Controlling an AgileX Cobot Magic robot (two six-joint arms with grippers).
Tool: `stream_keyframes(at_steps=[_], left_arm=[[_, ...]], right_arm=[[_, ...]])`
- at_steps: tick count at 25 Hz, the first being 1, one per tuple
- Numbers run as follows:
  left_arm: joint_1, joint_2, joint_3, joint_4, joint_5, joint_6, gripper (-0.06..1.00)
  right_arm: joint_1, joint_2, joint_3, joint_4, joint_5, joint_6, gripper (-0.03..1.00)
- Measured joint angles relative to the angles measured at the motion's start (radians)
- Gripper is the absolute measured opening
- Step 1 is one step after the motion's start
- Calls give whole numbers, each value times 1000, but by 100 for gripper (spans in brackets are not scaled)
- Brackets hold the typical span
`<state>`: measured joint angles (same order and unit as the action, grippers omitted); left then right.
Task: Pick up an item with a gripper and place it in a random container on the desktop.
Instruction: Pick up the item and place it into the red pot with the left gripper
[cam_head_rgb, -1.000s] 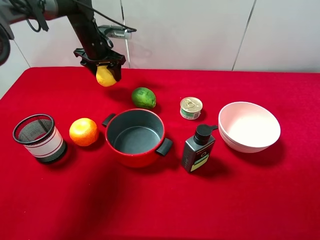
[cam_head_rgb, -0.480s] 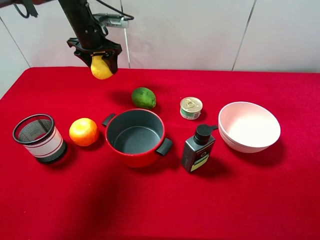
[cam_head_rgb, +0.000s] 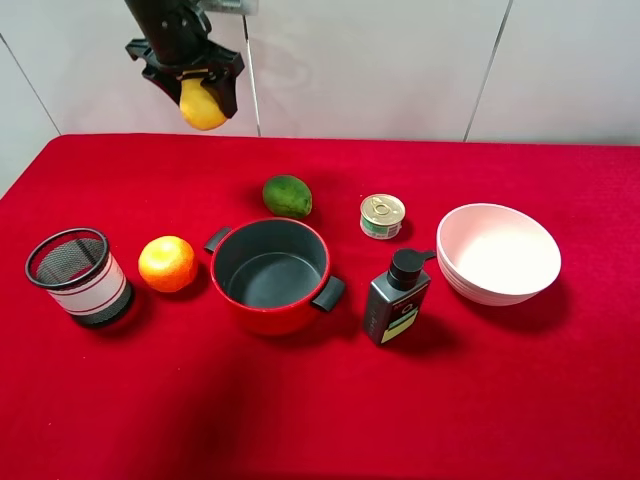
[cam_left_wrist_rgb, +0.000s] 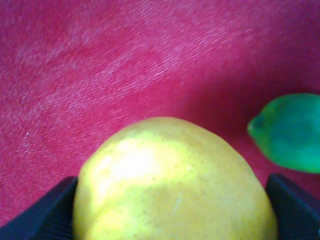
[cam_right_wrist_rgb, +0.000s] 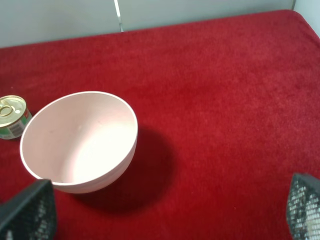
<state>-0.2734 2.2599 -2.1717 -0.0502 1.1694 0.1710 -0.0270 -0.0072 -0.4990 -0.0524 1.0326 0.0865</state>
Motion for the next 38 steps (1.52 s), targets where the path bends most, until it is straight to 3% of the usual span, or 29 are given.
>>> stream_keyframes(at_steps=[13,26,38], left_arm=[[-106,-110,153,0,0,-16,71],[-270,-123,195,3,-1,-45,71],[-378,-187,405,3,-2,-94,71]], right_arm=[[0,0,0,0,0,0,69],[0,0,0,0,0,0,69],[0,0,0,0,0,0,69]])
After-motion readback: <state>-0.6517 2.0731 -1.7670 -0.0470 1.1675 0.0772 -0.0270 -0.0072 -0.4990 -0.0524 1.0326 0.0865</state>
